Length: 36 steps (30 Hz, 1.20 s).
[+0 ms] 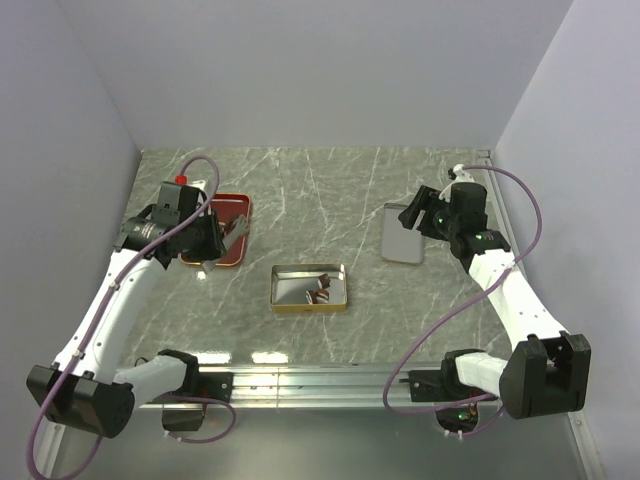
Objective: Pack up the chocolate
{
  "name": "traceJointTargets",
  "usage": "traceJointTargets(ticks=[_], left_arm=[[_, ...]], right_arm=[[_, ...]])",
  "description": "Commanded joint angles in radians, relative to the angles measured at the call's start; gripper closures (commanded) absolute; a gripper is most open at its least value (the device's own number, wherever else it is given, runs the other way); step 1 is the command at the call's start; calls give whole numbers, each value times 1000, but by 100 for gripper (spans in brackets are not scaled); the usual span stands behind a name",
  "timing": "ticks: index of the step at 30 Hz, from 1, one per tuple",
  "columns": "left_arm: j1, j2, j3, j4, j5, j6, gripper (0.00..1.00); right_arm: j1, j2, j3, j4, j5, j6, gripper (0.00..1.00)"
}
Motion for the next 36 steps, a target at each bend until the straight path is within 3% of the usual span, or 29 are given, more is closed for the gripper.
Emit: traceJointTargets(ticks=[1, 12, 30, 36], left_arm=[[-6, -32, 39, 9, 86, 51, 72], [-121, -58, 28, 4, 192, 100, 72], [-330, -32, 2, -52, 172, 82, 73], [-355, -41, -10, -68, 180, 91, 73]], right_arm=[[11, 0, 8, 28, -1, 2, 23], [18, 1, 15, 24, 3, 2, 23], [21, 0, 7, 24, 14, 0, 23], [25, 0, 4, 26, 14, 2, 23]])
